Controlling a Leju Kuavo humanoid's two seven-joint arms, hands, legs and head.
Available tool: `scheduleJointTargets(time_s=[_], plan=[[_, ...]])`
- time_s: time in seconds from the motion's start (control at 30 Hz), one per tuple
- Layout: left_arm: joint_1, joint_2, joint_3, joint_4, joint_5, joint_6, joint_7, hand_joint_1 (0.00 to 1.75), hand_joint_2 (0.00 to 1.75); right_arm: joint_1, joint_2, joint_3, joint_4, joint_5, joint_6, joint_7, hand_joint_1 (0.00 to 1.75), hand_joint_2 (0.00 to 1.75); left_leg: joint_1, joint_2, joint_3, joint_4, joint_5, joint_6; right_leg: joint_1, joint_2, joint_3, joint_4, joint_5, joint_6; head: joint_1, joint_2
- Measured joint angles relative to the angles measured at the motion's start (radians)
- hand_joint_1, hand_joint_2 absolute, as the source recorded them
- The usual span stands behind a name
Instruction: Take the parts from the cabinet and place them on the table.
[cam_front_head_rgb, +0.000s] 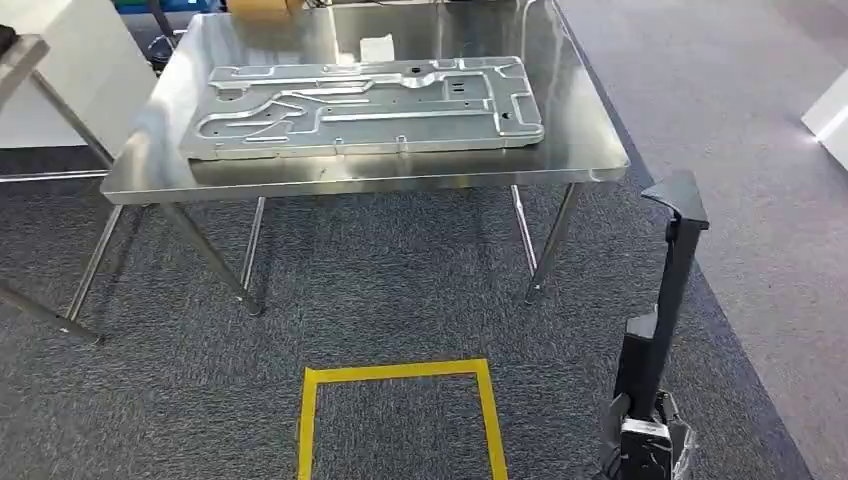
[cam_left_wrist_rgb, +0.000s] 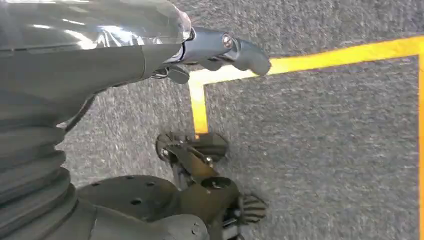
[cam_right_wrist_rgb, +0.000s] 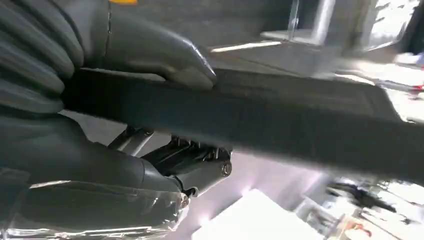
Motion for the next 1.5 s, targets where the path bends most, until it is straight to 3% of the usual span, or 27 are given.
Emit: scheduleJointTargets(time_s=[0.07,0.1,0.2,0.23,0.27,0.3,0.37,0.4,0.43,0.53,0.57,0.6,0.7,0.73,0.77,0.8,0.87,0.9,1.0,1.1,1.2,1.23,1.27,1.3,1.37,1.4,1.5], plan=[[-0.005,0.000,0.000,0.000,0.000,0.001,0.000,0.00,1.75,-0.003,0.003,0.000,0.000,0.003,0.000,0.000,1.75,1.75,0.006,0.010,-0.012,0.044,0.009,-0.009,-0.002,0.002,0.025,-0.009,-0.010,-0.019,-0.003,0.000],[-0.007,0.000,0.000,0.000,0.000,0.002,0.000,0.00,1.75,-0.003,0.003,0.000,0.000,0.004,0.003,0.000,1.75,1.75,0.007,0.016,-0.044,0.103,0.004,-0.011,0.000,0.000,0.037,-0.015,-0.016,-0.027,-0.006,0.000],[-0.008,-0.001,0.000,0.000,-0.002,0.002,0.001,0.00,1.75,-0.003,0.005,0.000,0.001,0.009,0.004,0.002,1.75,1.75,0.005,0.020,-0.179,0.289,-0.097,-0.018,0.007,-0.003,0.063,-0.020,-0.037,-0.037,-0.006,0.000],[-0.005,-0.001,0.000,0.000,-0.002,0.002,0.002,0.00,1.75,-0.003,0.005,0.000,0.003,0.009,0.004,0.004,1.75,1.75,0.005,0.020,-0.205,0.304,-0.106,-0.018,0.010,-0.002,0.072,-0.020,-0.044,-0.038,-0.006,0.000],[-0.004,0.000,0.000,0.000,-0.001,0.002,0.002,0.00,1.75,-0.001,0.006,0.000,0.005,0.009,0.005,0.005,1.75,1.75,0.005,0.020,-0.213,0.277,-0.079,-0.014,0.012,0.000,0.086,-0.020,-0.053,-0.037,-0.006,0.000],[-0.003,0.000,0.000,0.000,-0.001,0.002,0.002,0.00,1.75,0.000,0.006,0.000,0.008,0.009,0.005,0.005,1.75,1.75,0.003,0.020,-0.206,0.222,-0.025,-0.008,0.014,0.000,0.098,-0.020,-0.061,-0.037,-0.006,0.000],[-0.003,0.000,0.000,0.000,-0.001,0.002,0.002,0.00,1.75,0.000,0.006,0.000,0.009,0.009,0.008,0.005,1.75,1.75,-0.003,0.023,-0.171,0.065,0.117,0.013,0.018,-0.001,0.123,-0.022,-0.077,-0.034,-0.007,0.000],[-0.002,0.003,0.000,0.000,-0.002,0.002,0.002,0.00,1.75,-0.001,0.007,0.000,0.011,0.009,0.011,0.004,1.75,1.75,-0.010,0.026,-0.175,0.069,0.102,0.017,0.019,-0.001,0.130,-0.024,-0.080,-0.031,-0.002,0.000],[-0.005,0.002,0.000,0.000,-0.002,0.002,0.002,0.00,1.75,-0.001,0.007,0.000,0.013,0.009,0.013,0.004,1.75,1.75,-0.016,0.028,-0.186,0.063,0.055,0.023,0.018,0.000,0.126,-0.027,-0.081,-0.023,-0.007,0.000],[0.001,0.003,0.001,0.000,-0.002,0.001,0.002,0.00,1.75,0.003,0.009,0.002,0.016,0.010,0.016,0.005,1.75,1.75,-0.018,0.017,-0.173,0.049,0.112,0.040,0.023,0.000,0.138,-0.034,-0.092,-0.002,-0.012,0.000],[0.001,0.000,0.001,0.000,-0.002,0.001,0.002,0.00,1.75,0.002,0.008,0.002,0.016,0.010,0.016,0.005,1.75,1.75,-0.003,0.018,-0.160,0.032,0.122,0.042,0.018,0.001,0.141,-0.026,-0.100,0.002,-0.011,0.000],[-0.001,0.000,0.001,0.000,-0.004,0.001,0.002,0.00,1.75,0.003,0.009,0.002,0.017,0.010,0.016,0.004,1.75,1.75,-0.007,0.018,-0.153,0.023,0.123,0.046,0.023,0.001,0.127,0.005,-0.123,0.002,-0.006,0.000],[-0.005,0.000,0.001,0.000,-0.006,0.002,0.002,0.00,1.75,0.005,0.008,0.002,0.018,0.010,0.017,0.005,1.75,1.75,-0.013,0.021,-0.151,0.022,0.118,0.058,0.021,0.001,0.008,0.211,-0.214,0.005,-0.006,0.000],[-0.006,0.000,0.001,0.000,-0.005,0.002,0.002,0.00,1.75,0.007,0.008,0.002,0.019,0.010,0.018,0.005,1.75,1.75,-0.016,0.020,-0.148,0.022,0.114,0.059,0.021,0.001,-0.023,0.253,-0.214,0.006,-0.007,0.000],[-0.005,0.000,0.001,0.000,-0.006,0.001,0.002,0.00,1.75,0.007,0.008,0.002,0.020,0.010,0.020,0.005,1.75,1.75,-0.018,0.018,-0.143,0.022,0.110,0.058,0.021,0.001,-0.029,0.245,-0.188,0.006,-0.006,0.000],[-0.004,0.000,0.001,0.000,-0.006,0.001,0.002,0.00,1.75,0.007,0.008,0.002,0.021,0.010,0.023,0.005,1.75,1.75,-0.019,0.016,-0.136,0.023,0.105,0.057,0.021,0.001,-0.015,0.197,-0.142,0.003,-0.007,0.000],[-0.004,0.000,0.001,0.000,-0.007,0.001,0.002,0.00,1.75,0.007,0.008,0.002,0.021,0.012,0.040,0.000,1.75,1.75,-0.022,0.012,-0.117,0.023,0.091,0.051,0.024,0.002,0.055,0.026,-0.031,-0.009,-0.006,0.000],[-0.003,-0.002,0.001,0.000,-0.007,0.001,0.002,0.00,1.75,0.007,0.007,0.002,0.021,0.012,0.053,-0.005,1.75,1.75,-0.023,0.012,-0.117,0.023,0.086,0.047,0.030,0.003,0.072,-0.005,-0.038,-0.019,-0.008,0.000],[-0.006,-0.002,0.001,0.000,-0.007,0.001,0.002,0.00,1.75,0.010,0.003,0.002,0.021,0.010,0.074,-0.021,1.75,1.75,-0.024,0.008,-0.116,0.019,0.082,0.031,0.037,0.003,0.076,-0.026,-0.041,-0.023,-0.014,0.000],[-0.006,0.000,0.002,0.000,-0.007,0.001,0.002,0.00,1.75,0.012,0.000,0.002,0.021,0.009,0.083,-0.027,1.75,1.75,-0.024,0.014,-0.117,0.047,0.056,0.013,0.022,0.000,0.096,-0.053,-0.036,-0.036,-0.015,0.000],[-0.007,0.000,0.002,0.000,-0.007,-0.002,0.002,0.00,1.75,0.011,-0.001,0.002,0.021,0.033,0.089,-0.031,1.75,1.75,-0.012,0.019,-0.228,0.262,-0.040,-0.005,0.020,-0.007,0.102,-0.054,-0.042,-0.045,-0.021,0.000],[-0.005,0.000,0.002,0.000,-0.007,-0.002,0.002,0.00,1.75,0.012,-0.002,0.002,0.021,0.045,0.087,-0.030,1.75,1.75,-0.008,0.020,-0.260,0.314,-0.049,-0.010,0.020,-0.007,0.103,-0.054,-0.044,-0.045,-0.020,0.000],[-0.004,0.000,0.002,0.000,-0.008,-0.003,0.002,0.00,1.75,0.010,-0.004,0.002,0.021,0.059,0.085,-0.028,1.75,1.75,-0.004,0.021,-0.271,0.322,-0.034,-0.013,0.019,-0.006,0.106,-0.054,-0.046,-0.044,-0.021,0.000],[-0.003,0.000,0.002,0.000,-0.008,-0.003,0.002,0.00,1.75,0.009,-0.007,0.002,0.021,0.070,0.080,-0.026,1.75,1.75,-0.001,0.022,-0.259,0.282,0.005,-0.015,0.018,-0.005,0.111,-0.053,-0.049,-0.040,-0.021,0.000],[-0.004,0.005,0.002,0.000,-0.013,-0.008,0.002,0.00,1.75,-0.005,-0.026,0.002,0.014,0.082,0.068,-0.003,1.75,1.75,0.003,0.023,-0.188,0.112,0.111,-0.016,0.013,-0.004,0.124,-0.051,-0.059,-0.029,-0.021,0.000],[-0.004,0.005,0.002,0.000,-0.018,-0.012,0.002,0.00,1.75,-0.018,-0.043,0.001,0.007,0.088,0.066,0.012,1.75,1.75,0.003,0.027,-0.165,0.044,0.128,-0.014,0.012,-0.003,0.125,-0.050,-0.064,-0.023,-0.022,0.000],[-0.010,0.006,0.001,0.000,-0.028,-0.018,0.002,0.00,1.75,-0.078,-0.101,0.000,-0.004,0.111,0.065,0.062,1.75,1.75,-0.008,0.024,-0.162,0.033,0.118,0.003,0.019,-0.001,0.123,-0.052,-0.062,-0.002,-0.023,0.000]])
